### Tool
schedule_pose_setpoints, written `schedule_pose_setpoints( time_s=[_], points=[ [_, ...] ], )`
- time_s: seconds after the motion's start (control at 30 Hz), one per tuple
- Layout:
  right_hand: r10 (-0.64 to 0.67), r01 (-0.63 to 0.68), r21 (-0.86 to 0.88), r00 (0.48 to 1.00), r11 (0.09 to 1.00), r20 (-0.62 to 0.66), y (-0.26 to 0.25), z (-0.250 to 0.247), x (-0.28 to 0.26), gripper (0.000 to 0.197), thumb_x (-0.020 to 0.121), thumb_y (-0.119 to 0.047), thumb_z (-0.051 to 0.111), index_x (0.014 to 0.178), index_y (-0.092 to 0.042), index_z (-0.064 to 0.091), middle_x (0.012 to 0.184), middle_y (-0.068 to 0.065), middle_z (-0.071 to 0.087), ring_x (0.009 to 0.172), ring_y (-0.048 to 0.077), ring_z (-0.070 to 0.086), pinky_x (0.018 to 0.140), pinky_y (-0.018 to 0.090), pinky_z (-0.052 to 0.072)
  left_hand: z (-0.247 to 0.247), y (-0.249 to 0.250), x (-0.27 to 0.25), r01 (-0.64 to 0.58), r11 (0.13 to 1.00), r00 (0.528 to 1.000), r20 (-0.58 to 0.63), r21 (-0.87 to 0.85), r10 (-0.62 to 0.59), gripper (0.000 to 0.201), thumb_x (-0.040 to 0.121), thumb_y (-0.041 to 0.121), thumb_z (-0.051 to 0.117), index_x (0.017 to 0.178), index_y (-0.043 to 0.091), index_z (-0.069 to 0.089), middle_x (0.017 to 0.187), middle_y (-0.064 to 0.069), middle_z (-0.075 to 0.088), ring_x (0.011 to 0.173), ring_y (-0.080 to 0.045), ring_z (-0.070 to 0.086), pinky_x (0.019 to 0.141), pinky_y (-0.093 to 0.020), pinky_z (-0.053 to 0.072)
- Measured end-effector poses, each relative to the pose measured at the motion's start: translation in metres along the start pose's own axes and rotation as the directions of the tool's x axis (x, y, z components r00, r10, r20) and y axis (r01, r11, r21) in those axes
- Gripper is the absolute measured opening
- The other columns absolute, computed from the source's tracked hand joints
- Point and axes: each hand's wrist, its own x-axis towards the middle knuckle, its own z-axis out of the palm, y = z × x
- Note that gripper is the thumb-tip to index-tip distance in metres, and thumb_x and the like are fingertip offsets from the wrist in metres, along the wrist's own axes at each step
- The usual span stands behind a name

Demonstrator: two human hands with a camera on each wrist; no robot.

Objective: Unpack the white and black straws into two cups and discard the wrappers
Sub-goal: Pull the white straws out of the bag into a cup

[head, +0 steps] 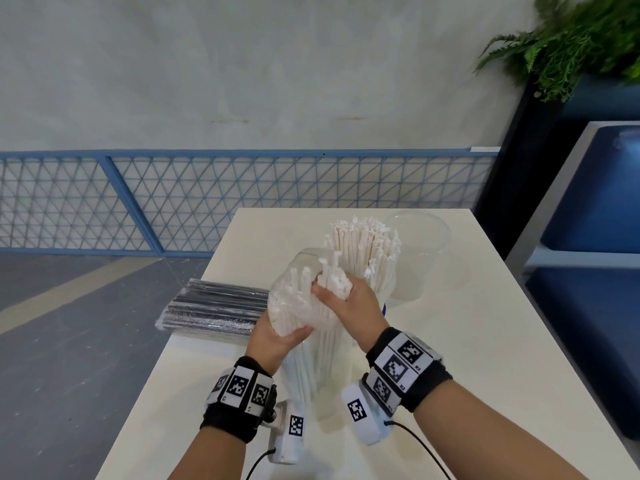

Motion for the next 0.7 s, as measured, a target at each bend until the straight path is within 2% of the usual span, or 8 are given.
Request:
schedule_pose_setpoints(
  time_s=[0.07,0.13,0.2,0.3,0.4,0.47,0.6,0.7],
  points=[
    [-0.017,0.02,0.045,0.997,0.999,-0.077,-0.011,-0.003,0.005,0.032,0.081,-0.03,0.069,0.105,-0.009,0.066,0.104,0.006,0.071,0.103,0.016,0.065,0.098,0.036,0.047,-0.002,0.0,0.0,0.015,1.0,1.0,-0.014,0.017,-0.014,0.04,0.068,0.003,0.077,0.095,0.027,0.059,0.094,0.003,0.069,0.09,-0.01,0.066,0.077,-0.02,0.052],
    [-0.064,0.08,0.109,0.988,0.991,-0.138,-0.025,-0.009,0.011,0.021,0.084,-0.028,0.067,0.091,-0.008,0.068,0.095,0.007,0.072,0.1,0.02,0.066,0.1,0.036,0.044,-0.004,-0.001,0.0,0.032,0.999,0.999,-0.019,0.029,-0.031,0.037,0.067,0.005,0.078,0.094,0.023,0.06,0.092,0.001,0.069,0.089,-0.014,0.066,0.072,-0.015,0.051],
    [-0.105,0.144,0.198,0.975,0.97,-0.195,-0.042,-0.017,0.015,0.01,0.088,-0.015,0.061,0.084,-0.007,0.064,0.079,0.004,0.069,0.085,0.019,0.068,0.088,0.031,0.049,-0.006,-0.002,0.001,0.051,0.998,0.999,-0.021,0.036,-0.05,0.04,0.065,0.01,0.081,0.099,0.016,0.061,0.093,-0.001,0.069,0.091,-0.016,0.066,0.073,-0.016,0.05],
    [-0.109,0.215,0.388,0.955,0.896,-0.277,-0.056,-0.03,0.024,0.008,0.09,-0.005,0.056,0.095,0.0,0.055,0.076,0.007,0.061,0.068,0.015,0.065,0.069,0.024,0.053,-0.007,-0.001,0.001,0.069,0.997,0.997,-0.035,0.037,-0.068,0.037,0.068,0.008,0.078,0.102,0.01,0.061,0.091,-0.001,0.069,0.09,-0.015,0.065,0.074,-0.019,0.048],
    [-0.04,0.222,0.515,0.939,0.828,-0.341,-0.059,-0.039,0.03,0.006,0.09,-0.002,0.055,0.095,-0.001,0.053,0.073,0.006,0.059,0.065,0.016,0.062,0.066,0.023,0.054,-0.007,0.0,0.002,0.074,0.997,0.996,-0.044,0.036,-0.073,0.033,0.067,0.01,0.08,0.096,0.011,0.064,0.088,0.0,0.069,0.087,-0.015,0.065,0.073,-0.022,0.048],
    [0.006,0.214,0.557,0.93,0.802,-0.366,-0.055,-0.043,0.032,0.004,0.089,-0.002,0.056,0.087,-0.005,0.055,0.071,0.004,0.06,0.068,0.017,0.061,0.068,0.024,0.053,-0.006,0.0,0.003,0.072,0.997,0.996,-0.047,0.031,-0.071,0.04,0.059,0.02,0.082,0.094,0.015,0.064,0.089,-0.001,0.07,0.088,-0.015,0.065,0.074,-0.021,0.048],
    [0.059,0.061,0.442,0.966,0.895,-0.253,-0.042,-0.045,0.027,0.01,0.084,-0.001,0.061,0.081,-0.01,0.062,0.074,0.003,0.063,0.076,0.018,0.061,0.074,0.03,0.05,-0.004,-0.002,0.005,0.095,0.995,0.992,-0.085,0.015,-0.094,0.047,0.052,0.029,0.077,0.095,0.02,0.062,0.093,-0.004,0.069,0.092,-0.019,0.065,0.08,-0.03,0.05],
    [0.067,0.017,0.386,0.977,0.922,-0.203,-0.041,-0.044,0.025,0.013,0.086,-0.003,0.059,0.076,-0.011,0.064,0.076,0.003,0.064,0.085,0.023,0.059,0.081,0.036,0.047,-0.002,0.001,0.005,0.114,0.993,0.991,-0.078,0.023,-0.112,0.042,0.057,0.024,0.083,0.092,0.026,0.06,0.095,-0.004,0.069,0.094,-0.02,0.064,0.087,-0.034,0.048]
  ],
)
